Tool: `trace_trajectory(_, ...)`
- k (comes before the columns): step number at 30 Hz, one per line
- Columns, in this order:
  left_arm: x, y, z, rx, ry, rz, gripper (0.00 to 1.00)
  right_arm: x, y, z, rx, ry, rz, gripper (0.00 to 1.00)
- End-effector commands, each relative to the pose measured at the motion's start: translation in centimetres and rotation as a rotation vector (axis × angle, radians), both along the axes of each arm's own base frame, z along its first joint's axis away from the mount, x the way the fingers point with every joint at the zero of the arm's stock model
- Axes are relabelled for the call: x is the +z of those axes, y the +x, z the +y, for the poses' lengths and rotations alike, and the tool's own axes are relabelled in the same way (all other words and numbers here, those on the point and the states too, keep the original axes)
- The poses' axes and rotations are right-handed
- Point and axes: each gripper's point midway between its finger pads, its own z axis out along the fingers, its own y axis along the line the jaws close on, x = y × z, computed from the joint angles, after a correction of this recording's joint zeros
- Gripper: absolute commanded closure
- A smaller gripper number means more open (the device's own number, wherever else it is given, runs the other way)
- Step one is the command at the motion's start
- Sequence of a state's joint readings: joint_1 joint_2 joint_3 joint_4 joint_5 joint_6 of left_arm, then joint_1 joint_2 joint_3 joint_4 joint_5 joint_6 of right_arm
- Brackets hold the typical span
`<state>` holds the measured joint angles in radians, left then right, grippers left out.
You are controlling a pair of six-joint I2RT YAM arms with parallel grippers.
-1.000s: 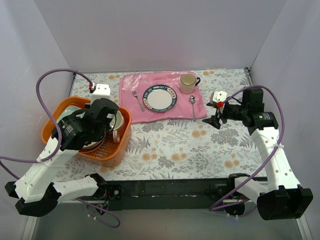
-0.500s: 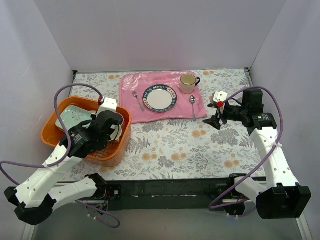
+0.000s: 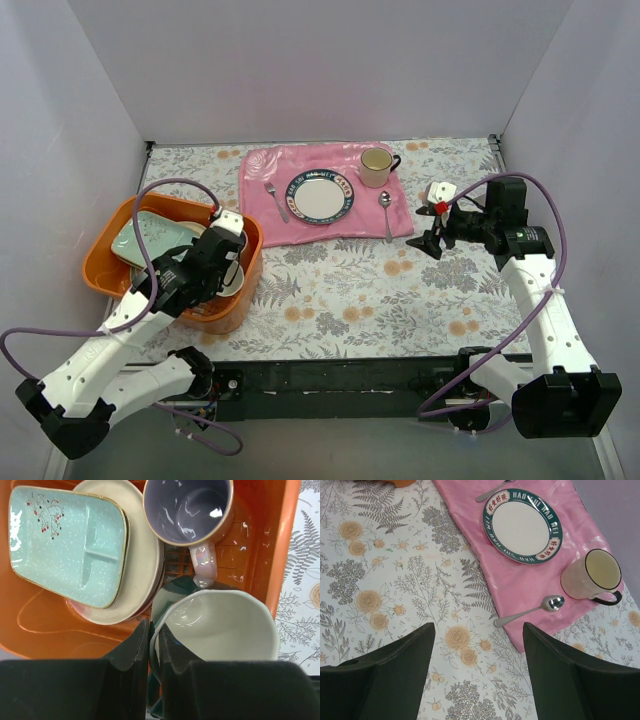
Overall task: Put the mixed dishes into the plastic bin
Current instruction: Place the cup in the plastic bin.
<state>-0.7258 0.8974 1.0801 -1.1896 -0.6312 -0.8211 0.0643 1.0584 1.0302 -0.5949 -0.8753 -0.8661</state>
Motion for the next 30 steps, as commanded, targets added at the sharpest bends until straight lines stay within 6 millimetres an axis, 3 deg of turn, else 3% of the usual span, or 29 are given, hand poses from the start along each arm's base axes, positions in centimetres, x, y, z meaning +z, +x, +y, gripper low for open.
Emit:
trace_trajectory(1, -0.1, 1.3, -0.8, -0.021, -0.061, -0.021, 1.0, 0.9, -0.1, 0.1, 0.009, 0.03, -0.029, 0.21)
trace_trajectory(18, -5.2, 3.6, 0.3, -0.016, -0.044, 0.075, 0.99, 0.9, -0.8, 0.5, 0.024, 0.058, -0.019, 0.21)
trace_trajectory(22, -6.1, 3.7, 0.6, -0.003, -0.032, 0.091, 0.75, 0.8, -0.9, 0.4, 0.019, 0.055, -0.02, 0.21)
trace_trajectory(25, -5.9, 3.9, 0.7, 0.005, -0.023, 0.086, 0.65, 0.6, -1.0, 0.4, 0.017, 0.054, -0.017, 0.21)
trace_trajectory(30, -5.3, 4.0, 0.9, 0.018, -0.017, 0.081, 0.56, 0.7, -1.0, 0.3, 0.016, 0.057, -0.016, 0.21)
